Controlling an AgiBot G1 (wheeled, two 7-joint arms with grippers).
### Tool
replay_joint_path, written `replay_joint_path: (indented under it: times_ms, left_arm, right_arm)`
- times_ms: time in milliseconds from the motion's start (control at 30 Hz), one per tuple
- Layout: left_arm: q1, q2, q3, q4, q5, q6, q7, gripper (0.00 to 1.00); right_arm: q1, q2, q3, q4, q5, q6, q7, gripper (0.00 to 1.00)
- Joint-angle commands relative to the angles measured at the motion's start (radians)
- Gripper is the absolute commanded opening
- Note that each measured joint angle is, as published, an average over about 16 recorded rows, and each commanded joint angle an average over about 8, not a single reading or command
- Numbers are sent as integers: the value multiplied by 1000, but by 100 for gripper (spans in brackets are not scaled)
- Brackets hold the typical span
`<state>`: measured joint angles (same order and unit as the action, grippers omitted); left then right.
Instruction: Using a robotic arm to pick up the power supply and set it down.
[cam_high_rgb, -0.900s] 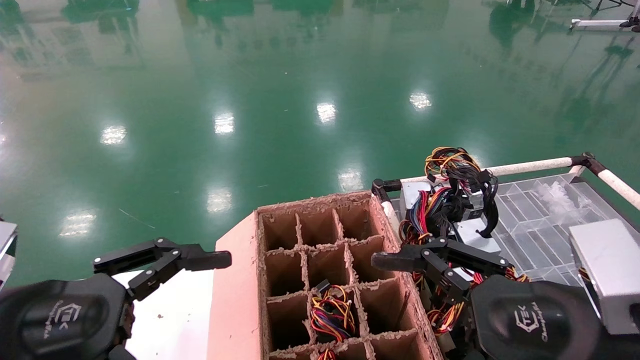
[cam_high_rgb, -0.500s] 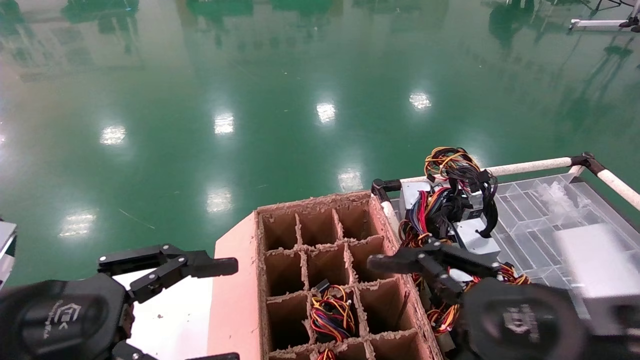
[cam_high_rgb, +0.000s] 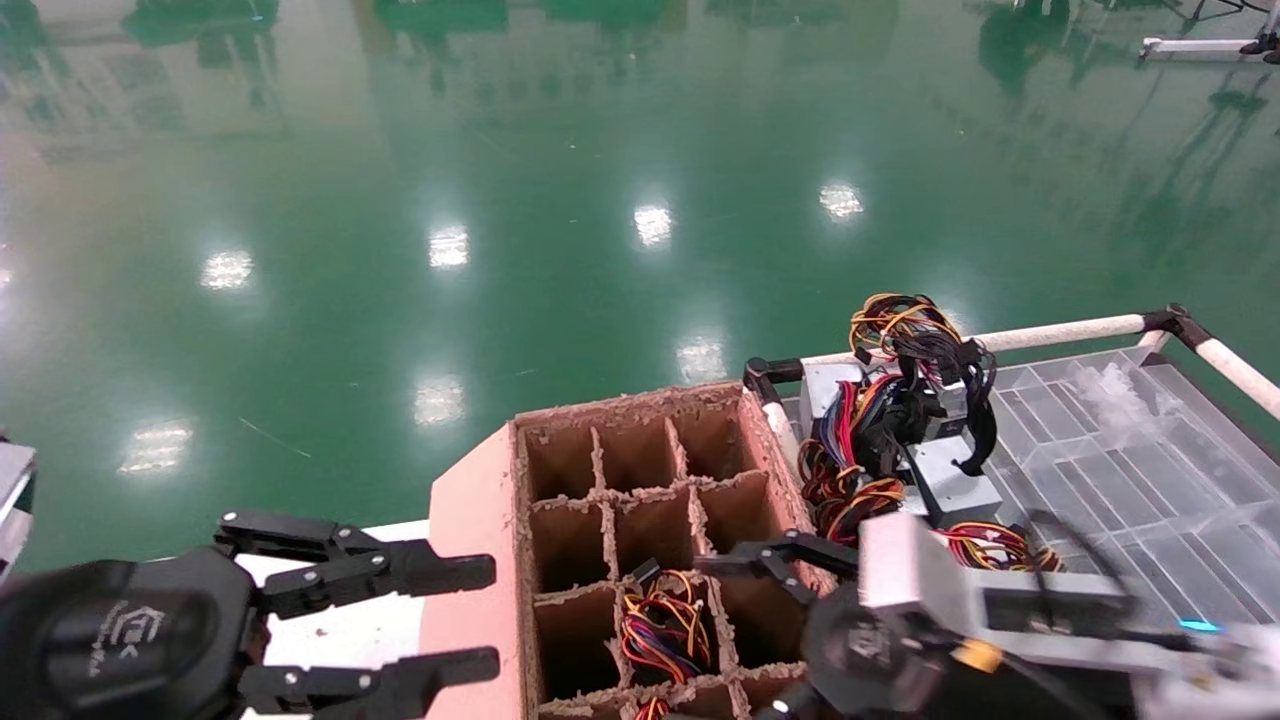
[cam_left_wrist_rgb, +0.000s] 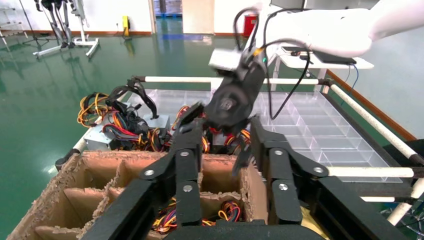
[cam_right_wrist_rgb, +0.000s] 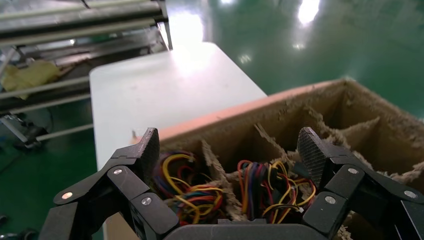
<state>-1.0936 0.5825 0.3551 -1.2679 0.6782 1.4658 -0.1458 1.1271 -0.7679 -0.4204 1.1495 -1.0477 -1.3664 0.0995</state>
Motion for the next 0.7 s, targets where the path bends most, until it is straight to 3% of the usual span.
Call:
replay_joint_path:
  times_ms: [33,133,200,700]
  left_arm:
    - [0,0,0,0,0,0,0,0]
    - [0,0,0,0,0,0,0,0]
    - [0,0,0,0,0,0,0,0]
    - [0,0,0,0,0,0,0,0]
  right_arm:
    - [15,-27,-19,-19,-32,11,0,59]
    - [35,-57,-41,-56,-73,19,-14,21]
    - [44,-75,-53,-83,-97,26,-27,3]
    - [121,-194,-112,-284,-212,49,-161,0]
